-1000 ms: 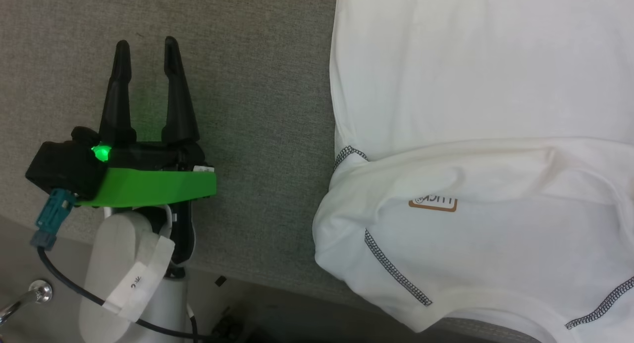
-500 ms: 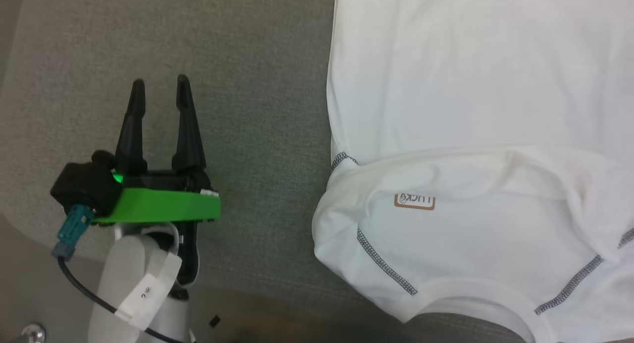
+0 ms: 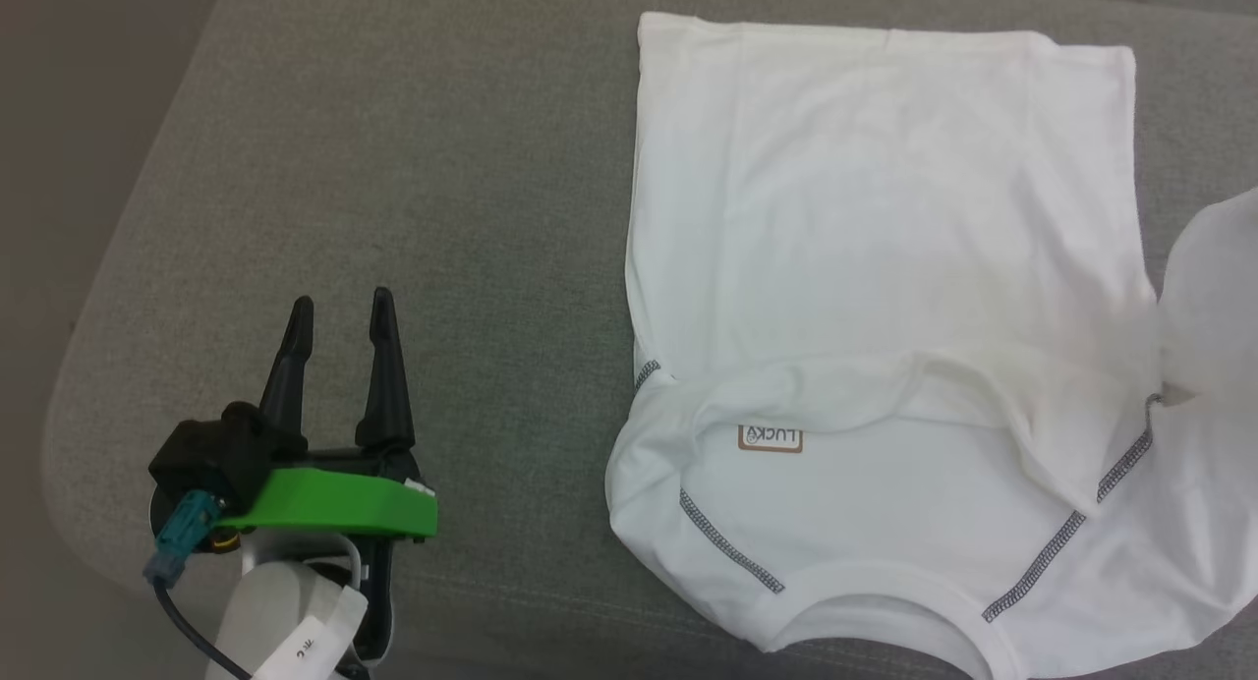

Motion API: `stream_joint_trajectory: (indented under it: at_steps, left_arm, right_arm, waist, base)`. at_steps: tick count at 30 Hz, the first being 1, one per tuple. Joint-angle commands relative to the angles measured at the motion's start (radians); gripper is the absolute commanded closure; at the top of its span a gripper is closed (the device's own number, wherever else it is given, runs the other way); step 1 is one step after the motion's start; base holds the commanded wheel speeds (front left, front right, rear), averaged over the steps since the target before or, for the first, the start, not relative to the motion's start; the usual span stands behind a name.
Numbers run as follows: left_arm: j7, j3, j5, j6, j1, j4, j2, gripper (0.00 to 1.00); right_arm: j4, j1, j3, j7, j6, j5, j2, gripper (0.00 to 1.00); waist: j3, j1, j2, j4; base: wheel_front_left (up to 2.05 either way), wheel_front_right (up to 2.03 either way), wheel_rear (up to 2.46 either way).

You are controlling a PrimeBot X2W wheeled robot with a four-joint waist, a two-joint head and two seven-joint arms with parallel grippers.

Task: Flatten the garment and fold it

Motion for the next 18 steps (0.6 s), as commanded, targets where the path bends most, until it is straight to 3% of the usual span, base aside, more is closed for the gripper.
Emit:
stream_joint_trajectory:
  at_steps: [1, 8, 18]
  left_arm:
    - [-0.005, 0.003, -0.008, -0.008, 0.018, 0.0, -0.003, 0.0]
    - [-0.005, -0.005, -0.017, -0.009, 0.038, 0.004, -0.003, 0.0]
    - [-0.005, -0.023, -0.038, -0.004, 0.017, 0.0, -0.003, 0.0]
  right_arm:
    - [-0.031, 0.022, 0.029, 0.012, -0.002, 0.003, 0.014, 1.0]
    - [-0.094, 0.093, 0.284, 0.046, -0.002, -0.006, 0.103, 1.0]
    - [0.135, 0.031, 0.585, -0.025, -0.002, -0.025, 0.195, 1.0]
  waist:
    - [-0.08, 0.0001, 0.0, -0.019]
    - [-0.099, 0.0001, 0.0, -0.004]
    - [-0.062, 0.0001, 0.0, 0.052]
  base:
    - [0.0, 0.0, 0.0]
    - [0.0, 0.0, 0.0]
    - [0.0, 0.0, 0.0]
